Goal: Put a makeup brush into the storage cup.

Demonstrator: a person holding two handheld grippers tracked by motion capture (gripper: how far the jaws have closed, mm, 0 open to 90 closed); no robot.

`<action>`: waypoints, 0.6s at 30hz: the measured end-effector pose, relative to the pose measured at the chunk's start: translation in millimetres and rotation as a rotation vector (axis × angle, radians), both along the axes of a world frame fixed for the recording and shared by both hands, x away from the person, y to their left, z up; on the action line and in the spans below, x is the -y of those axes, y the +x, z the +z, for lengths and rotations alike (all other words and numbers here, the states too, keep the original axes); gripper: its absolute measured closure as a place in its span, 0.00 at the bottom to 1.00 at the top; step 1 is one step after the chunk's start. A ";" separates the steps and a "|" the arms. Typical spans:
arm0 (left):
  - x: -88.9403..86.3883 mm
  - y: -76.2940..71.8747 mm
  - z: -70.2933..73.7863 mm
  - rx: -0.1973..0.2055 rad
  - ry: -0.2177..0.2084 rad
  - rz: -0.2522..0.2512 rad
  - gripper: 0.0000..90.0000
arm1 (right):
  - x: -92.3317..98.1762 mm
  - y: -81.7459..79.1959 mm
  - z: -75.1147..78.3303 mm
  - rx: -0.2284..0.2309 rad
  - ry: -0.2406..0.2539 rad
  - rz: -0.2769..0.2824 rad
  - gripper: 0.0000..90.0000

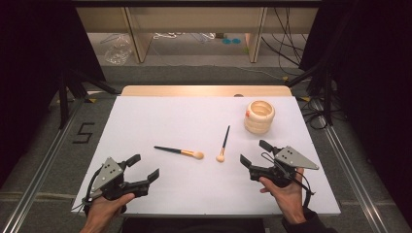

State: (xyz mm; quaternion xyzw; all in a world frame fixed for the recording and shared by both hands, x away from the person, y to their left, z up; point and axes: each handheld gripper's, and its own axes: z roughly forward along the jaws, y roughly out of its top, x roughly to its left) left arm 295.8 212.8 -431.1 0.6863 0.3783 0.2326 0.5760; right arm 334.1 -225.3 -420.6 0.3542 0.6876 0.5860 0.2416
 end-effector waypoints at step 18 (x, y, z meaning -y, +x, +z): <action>3.2 14.5 2.1 -0.039 0.028 -0.051 0.18 | -0.7 1.0 -0.6 -0.012 -0.011 0.016 0.18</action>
